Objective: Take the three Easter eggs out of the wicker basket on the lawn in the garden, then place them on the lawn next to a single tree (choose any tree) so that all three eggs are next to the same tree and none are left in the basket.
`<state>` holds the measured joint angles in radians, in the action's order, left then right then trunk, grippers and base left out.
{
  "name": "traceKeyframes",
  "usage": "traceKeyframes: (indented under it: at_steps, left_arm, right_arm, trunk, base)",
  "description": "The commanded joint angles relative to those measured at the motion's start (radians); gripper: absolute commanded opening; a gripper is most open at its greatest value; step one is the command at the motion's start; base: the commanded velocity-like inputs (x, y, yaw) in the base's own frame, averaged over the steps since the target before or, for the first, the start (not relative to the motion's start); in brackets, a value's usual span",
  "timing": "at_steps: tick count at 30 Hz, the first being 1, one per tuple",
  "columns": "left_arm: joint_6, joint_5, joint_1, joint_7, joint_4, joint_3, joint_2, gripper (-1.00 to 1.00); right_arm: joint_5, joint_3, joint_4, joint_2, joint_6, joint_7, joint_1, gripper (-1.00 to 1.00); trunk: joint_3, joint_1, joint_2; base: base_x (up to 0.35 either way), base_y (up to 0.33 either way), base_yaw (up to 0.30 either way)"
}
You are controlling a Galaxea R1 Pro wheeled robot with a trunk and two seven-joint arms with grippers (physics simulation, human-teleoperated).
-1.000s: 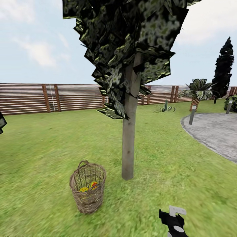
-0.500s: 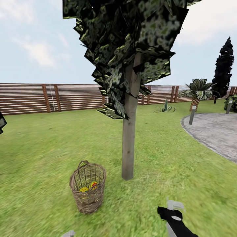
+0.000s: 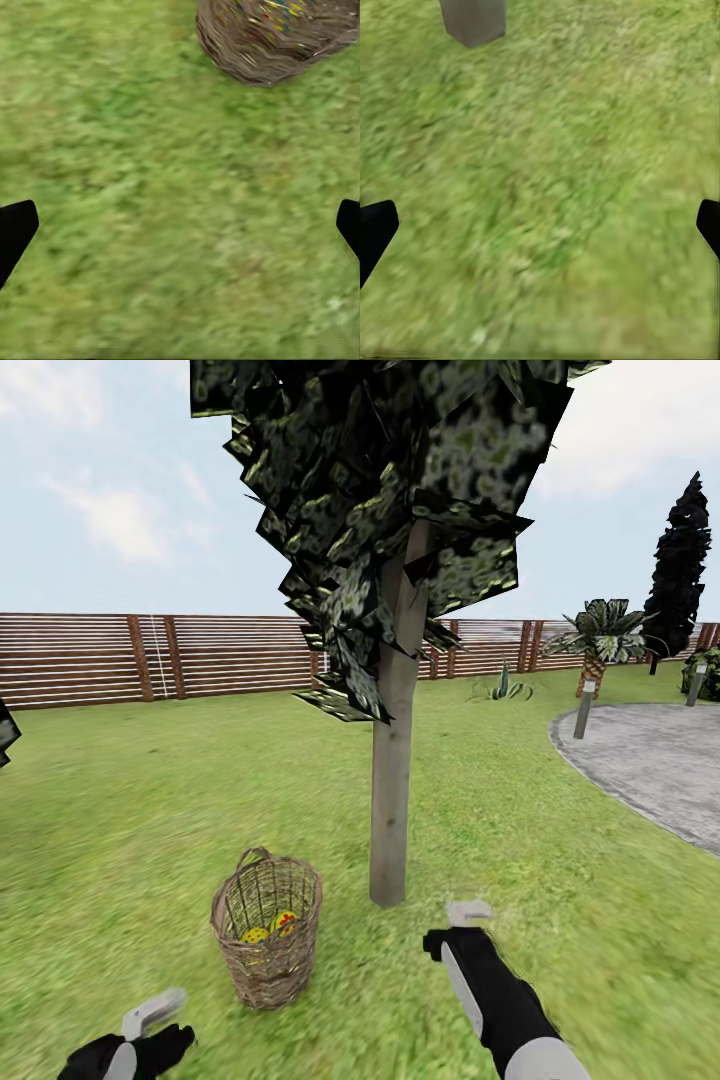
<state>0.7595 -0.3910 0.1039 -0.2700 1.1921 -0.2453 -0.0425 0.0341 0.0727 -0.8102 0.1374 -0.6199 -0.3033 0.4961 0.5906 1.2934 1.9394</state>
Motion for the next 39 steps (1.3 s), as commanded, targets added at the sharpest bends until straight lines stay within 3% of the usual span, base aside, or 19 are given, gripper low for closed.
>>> traceKeyframes:
  at_steps: [1,3,5,11,14,17,20,27,39]
  left_arm:
    - [0.019,-0.012,0.014,-0.010,0.008,-0.006,-0.014,1.00]
    - [0.041,-0.014,0.038,-0.012,0.016,-0.014,-0.052,1.00]
    - [0.060,-0.014,0.052,-0.013,0.026,-0.017,-0.068,1.00]
    - [0.178,-0.014,0.059,-0.009,0.072,-0.025,-0.073,1.00]
    - [0.193,-0.012,0.060,-0.011,0.078,-0.038,-0.069,1.00]
    - [0.194,-0.011,0.060,-0.015,0.077,-0.047,-0.068,1.00]
    - [0.194,-0.011,0.060,-0.015,0.077,-0.049,-0.068,1.00]
    - [0.192,-0.011,0.060,-0.014,0.077,-0.071,-0.068,1.00]
    - [0.190,-0.010,0.060,-0.012,0.077,-0.086,-0.069,1.00]
  right_arm:
    - [0.000,0.024,-0.002,0.014,-0.011,-0.020,0.003,1.00]
    - [0.000,0.060,-0.004,0.037,-0.019,-0.045,0.013,1.00]
    - [0.000,0.098,-0.006,0.037,-0.023,-0.056,0.025,1.00]
    - [0.003,0.182,-0.033,0.037,-0.023,-0.061,0.037,1.00]
    - [0.004,0.203,-0.060,0.037,-0.023,-0.061,0.043,1.00]
    - [0.008,0.272,-0.073,0.037,-0.023,-0.060,0.045,1.00]
    - [0.027,0.303,-0.073,0.037,-0.020,-0.059,0.045,1.00]
    - [0.137,0.318,-0.070,0.037,-0.018,-0.060,0.045,1.00]
    - [0.160,0.318,-0.053,0.037,-0.017,-0.057,0.045,1.00]
  trunk:
    - [0.001,0.000,0.001]
    - [0.001,0.000,0.001]
    - [0.001,0.000,0.001]
    - [0.001,0.000,0.001]
    - [0.001,0.000,0.001]
    - [0.001,0.000,0.001]
    - [0.001,0.000,0.001]
    - [0.001,0.000,0.001]
    - [0.001,0.000,0.001]
  base:
    - [0.000,0.000,0.000]
    - [0.000,0.000,0.000]
    - [0.000,0.000,0.000]
    - [0.000,0.000,0.000]
    - [0.000,0.000,0.000]
    - [0.132,0.086,0.000]
    - [0.216,0.173,0.000]
    - [0.243,0.241,0.000]
    - [0.091,0.305,0.000]
